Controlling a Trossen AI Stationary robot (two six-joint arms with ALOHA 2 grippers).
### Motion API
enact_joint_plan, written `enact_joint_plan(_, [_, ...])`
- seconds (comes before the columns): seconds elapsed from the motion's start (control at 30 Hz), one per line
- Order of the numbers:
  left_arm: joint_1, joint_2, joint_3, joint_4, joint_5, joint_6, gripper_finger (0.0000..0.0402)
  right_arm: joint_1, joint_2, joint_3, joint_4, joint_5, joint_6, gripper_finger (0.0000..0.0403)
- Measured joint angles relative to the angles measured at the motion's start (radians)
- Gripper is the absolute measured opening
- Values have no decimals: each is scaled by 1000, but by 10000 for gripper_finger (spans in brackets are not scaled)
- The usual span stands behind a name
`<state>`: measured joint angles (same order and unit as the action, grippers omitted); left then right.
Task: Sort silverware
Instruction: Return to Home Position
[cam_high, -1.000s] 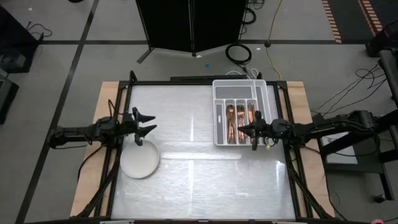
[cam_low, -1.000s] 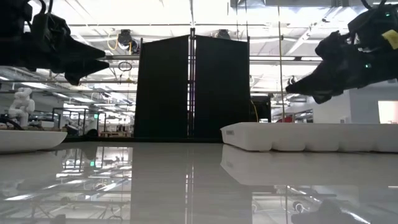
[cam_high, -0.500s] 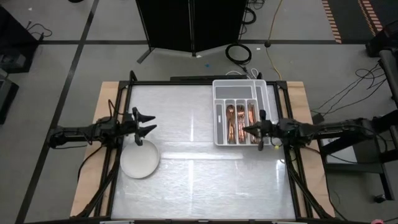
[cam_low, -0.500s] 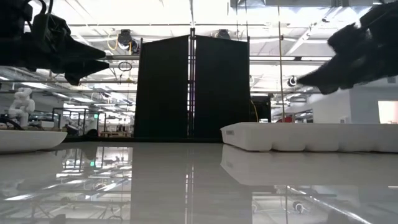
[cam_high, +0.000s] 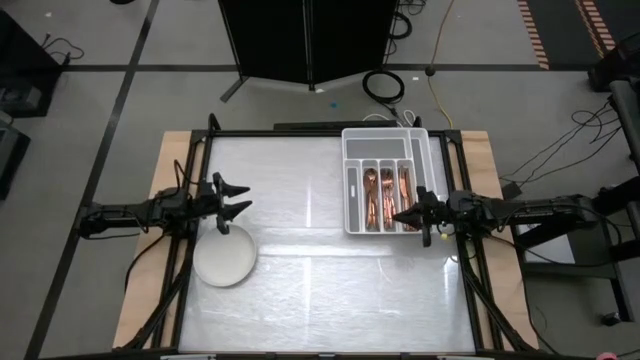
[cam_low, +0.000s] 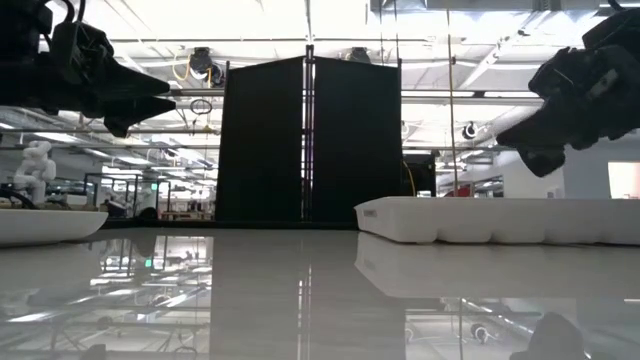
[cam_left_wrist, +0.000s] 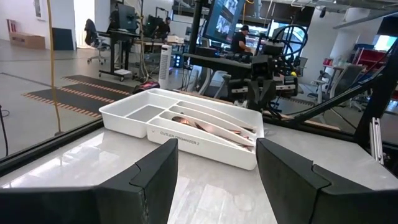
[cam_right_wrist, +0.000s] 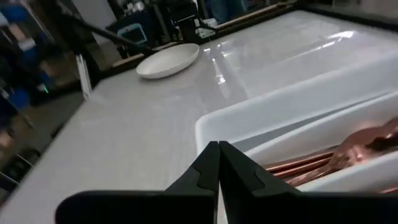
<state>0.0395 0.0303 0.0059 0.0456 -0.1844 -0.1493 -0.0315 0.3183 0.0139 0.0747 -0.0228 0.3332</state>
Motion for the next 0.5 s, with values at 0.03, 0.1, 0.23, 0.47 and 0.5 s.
enact_joint_plan(0.03, [0,0,0,0,0,0,215,0,0,0,2,-2,31,0])
enact_joint_plan(0.1, [0,0,0,0,0,0,215,0,0,0,2,-2,63,0])
enact_joint_plan(0.23, [0,0,0,0,0,0,215,0,0,0,3,-2,74,0])
enact_joint_plan(0.47, [0,0,0,0,0,0,215,0,0,0,3,-2,74,0])
enact_joint_plan(0.5, [0,0,0,-1,0,0,215,0,0,0,3,-2,74,0])
